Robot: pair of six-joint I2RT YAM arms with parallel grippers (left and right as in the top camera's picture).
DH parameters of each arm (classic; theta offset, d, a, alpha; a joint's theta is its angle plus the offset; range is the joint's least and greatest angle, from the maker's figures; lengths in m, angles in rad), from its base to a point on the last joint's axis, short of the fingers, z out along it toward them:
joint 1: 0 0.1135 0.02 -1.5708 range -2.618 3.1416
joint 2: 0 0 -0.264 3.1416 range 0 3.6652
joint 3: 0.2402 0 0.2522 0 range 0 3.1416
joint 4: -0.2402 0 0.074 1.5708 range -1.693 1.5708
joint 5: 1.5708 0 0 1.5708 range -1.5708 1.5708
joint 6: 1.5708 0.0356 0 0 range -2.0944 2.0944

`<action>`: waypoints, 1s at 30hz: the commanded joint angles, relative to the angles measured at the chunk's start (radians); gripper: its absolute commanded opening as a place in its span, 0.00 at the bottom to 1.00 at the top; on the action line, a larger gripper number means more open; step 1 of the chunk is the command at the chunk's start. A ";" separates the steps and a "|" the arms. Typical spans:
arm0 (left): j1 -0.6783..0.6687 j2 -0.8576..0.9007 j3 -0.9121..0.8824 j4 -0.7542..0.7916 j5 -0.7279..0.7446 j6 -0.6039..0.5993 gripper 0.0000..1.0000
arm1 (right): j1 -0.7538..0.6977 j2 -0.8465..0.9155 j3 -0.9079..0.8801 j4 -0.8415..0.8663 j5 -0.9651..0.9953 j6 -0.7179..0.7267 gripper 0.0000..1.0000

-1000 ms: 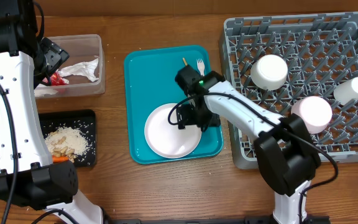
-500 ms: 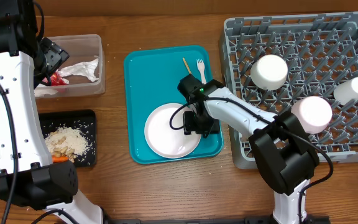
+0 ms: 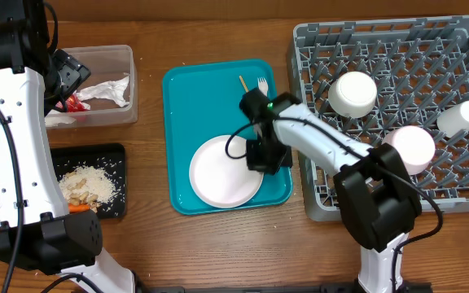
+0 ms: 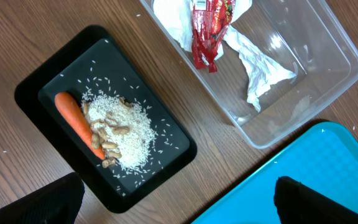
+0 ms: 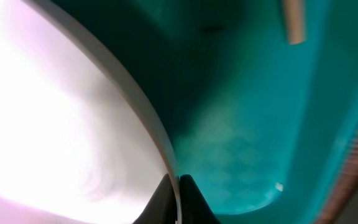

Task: Sort waste into correct bins and load items into the dishwasher rack
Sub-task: 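Lift the white plate and carry it to the back of the rack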

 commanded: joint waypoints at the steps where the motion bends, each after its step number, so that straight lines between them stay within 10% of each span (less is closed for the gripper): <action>1: 0.003 0.001 0.003 0.001 -0.003 -0.006 1.00 | -0.056 -0.032 0.123 -0.074 0.030 -0.074 0.04; 16: 0.003 0.001 0.003 0.001 -0.003 -0.006 1.00 | -0.566 -0.189 0.837 -0.366 0.257 -0.321 0.04; 30: 0.002 0.001 0.003 0.001 -0.003 -0.006 1.00 | -0.899 -0.121 0.797 -0.149 0.600 -0.323 0.04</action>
